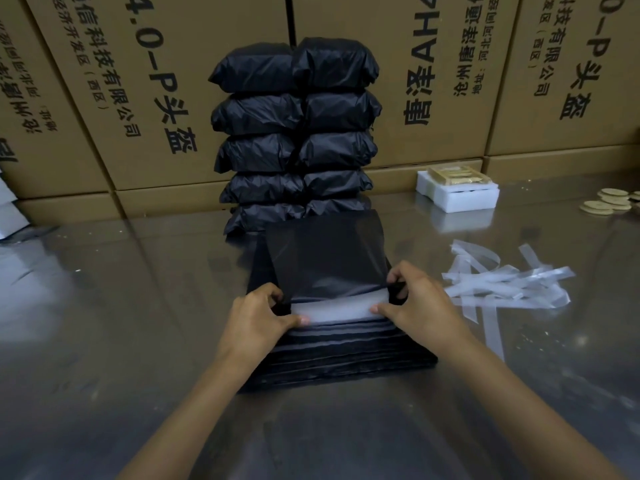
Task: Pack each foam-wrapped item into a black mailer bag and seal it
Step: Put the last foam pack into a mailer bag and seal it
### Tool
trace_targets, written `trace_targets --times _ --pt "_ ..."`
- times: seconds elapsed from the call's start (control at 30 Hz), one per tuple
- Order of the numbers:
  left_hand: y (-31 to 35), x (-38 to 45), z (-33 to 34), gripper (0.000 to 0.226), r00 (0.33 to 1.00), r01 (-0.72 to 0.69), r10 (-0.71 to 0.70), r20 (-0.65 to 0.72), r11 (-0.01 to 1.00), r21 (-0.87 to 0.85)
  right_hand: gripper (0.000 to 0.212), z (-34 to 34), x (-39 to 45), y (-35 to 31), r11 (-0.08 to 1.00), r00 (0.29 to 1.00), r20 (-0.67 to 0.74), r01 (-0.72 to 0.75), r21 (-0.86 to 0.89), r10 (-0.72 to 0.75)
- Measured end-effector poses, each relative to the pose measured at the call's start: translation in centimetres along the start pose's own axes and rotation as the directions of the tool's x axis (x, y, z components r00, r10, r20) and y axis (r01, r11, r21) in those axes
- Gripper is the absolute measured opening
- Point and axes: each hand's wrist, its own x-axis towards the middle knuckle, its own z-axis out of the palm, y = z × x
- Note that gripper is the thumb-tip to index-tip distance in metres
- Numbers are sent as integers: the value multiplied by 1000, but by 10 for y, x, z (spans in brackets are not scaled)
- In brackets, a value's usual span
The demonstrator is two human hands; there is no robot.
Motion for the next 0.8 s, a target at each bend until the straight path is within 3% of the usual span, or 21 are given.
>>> trace_targets --times 0.23,0.43,0.63,0.8 --pt "-2 15 19 31 990 45 -39 -132 998 40 42 19 12 1 999 993 -117 -36 9 37" --pt "6 29 31 13 988 147 -136 -66 965 217 33 28 30 5 991 985 -123 -130 -40 124" --pt "20 50 38 18 981 144 -191 40 847 512 8 39 46 10 949 983 -37 -185 -256 181" --pt "30 66 44 23 965 110 -244 93 704 702 16 42 61 7 922 967 -19 -250 -297 256"
